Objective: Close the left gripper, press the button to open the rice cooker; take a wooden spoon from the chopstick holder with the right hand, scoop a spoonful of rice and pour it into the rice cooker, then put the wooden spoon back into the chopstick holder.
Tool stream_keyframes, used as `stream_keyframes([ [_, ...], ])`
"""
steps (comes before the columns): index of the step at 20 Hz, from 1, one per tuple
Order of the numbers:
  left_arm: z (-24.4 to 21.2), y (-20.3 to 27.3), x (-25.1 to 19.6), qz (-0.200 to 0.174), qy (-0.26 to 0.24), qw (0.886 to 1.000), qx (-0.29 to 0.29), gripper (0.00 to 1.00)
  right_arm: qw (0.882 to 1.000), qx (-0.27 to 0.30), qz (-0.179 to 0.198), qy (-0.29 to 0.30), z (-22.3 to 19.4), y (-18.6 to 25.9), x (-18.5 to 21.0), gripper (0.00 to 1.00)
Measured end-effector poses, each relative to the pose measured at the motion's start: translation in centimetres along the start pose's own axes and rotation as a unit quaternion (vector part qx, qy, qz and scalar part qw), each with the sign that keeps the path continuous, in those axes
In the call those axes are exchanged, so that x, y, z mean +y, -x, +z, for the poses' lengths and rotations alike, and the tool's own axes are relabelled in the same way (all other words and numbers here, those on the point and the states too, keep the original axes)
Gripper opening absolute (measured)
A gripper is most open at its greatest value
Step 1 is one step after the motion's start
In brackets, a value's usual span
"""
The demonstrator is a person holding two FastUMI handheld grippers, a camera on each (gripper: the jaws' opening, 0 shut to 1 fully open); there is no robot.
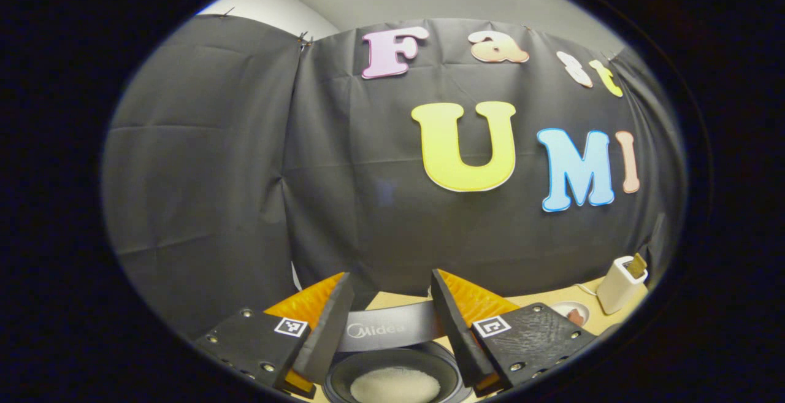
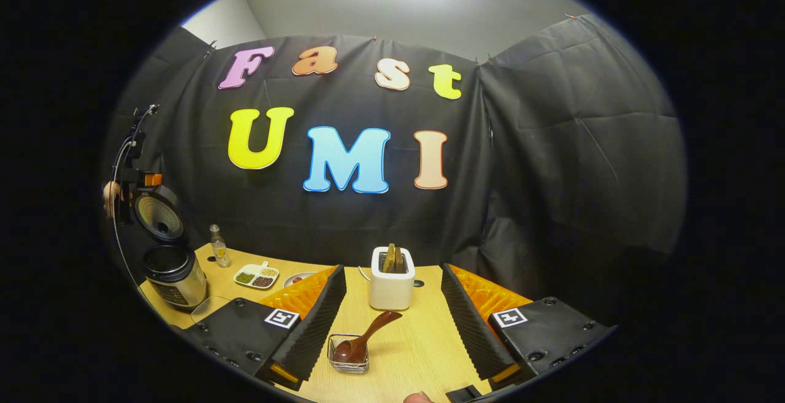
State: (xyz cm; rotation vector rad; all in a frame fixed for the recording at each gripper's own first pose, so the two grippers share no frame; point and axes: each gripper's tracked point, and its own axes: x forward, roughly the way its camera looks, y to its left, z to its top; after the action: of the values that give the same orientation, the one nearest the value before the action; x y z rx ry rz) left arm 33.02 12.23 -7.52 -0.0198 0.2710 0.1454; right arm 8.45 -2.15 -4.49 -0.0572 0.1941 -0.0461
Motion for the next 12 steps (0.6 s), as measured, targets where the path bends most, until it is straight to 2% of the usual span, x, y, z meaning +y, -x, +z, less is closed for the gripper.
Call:
stream_keyframes([
  [1,-0.6,0.7,-0.2,0.001,-0.001,1.0,0.004,0.84,1.0,-0.001,0.003,-0.001,0.0,0.0,-0.2,0.94],
  [2,-1.1,1.4,-0.5,0.002,-0.004,1.0,0.007,0.81,1.0,-0.002,0.006,-0.001,0.1,0.2,-0.4,0.98],
  [4,-2.3,2.8,-1.0,0.004,-0.006,1.0,0.013,0.81,1.0,-0.004,0.011,0.0,0.0,0.4,-1.0,0.98],
  [5,-3.0,3.4,-1.1,0.005,-0.004,1.0,0.018,0.81,1.0,-0.003,0.014,0.001,-0.1,0.6,-1.3,0.94],
  [6,-3.7,4.0,-1.3,0.005,-0.001,1.0,0.023,0.83,1.0,-0.003,0.016,0.001,-0.2,0.8,-1.6,0.98],
  [9,-5.6,5.6,-2.0,0.005,0.002,0.999,0.037,0.81,1.0,-0.004,0.02,-0.001,-0.4,1.2,-2.4,0.98],
  [10,-6.2,6.0,-2.1,0.005,0.002,0.999,0.04,0.81,1.0,-0.003,0.021,-0.002,-0.5,1.4,-2.6,0.94],
  [12,-7.3,6.7,-2.4,0.005,0.005,0.999,0.046,0.81,1.0,-0.002,0.023,-0.003,-0.7,1.6,-3.0,0.98],
])
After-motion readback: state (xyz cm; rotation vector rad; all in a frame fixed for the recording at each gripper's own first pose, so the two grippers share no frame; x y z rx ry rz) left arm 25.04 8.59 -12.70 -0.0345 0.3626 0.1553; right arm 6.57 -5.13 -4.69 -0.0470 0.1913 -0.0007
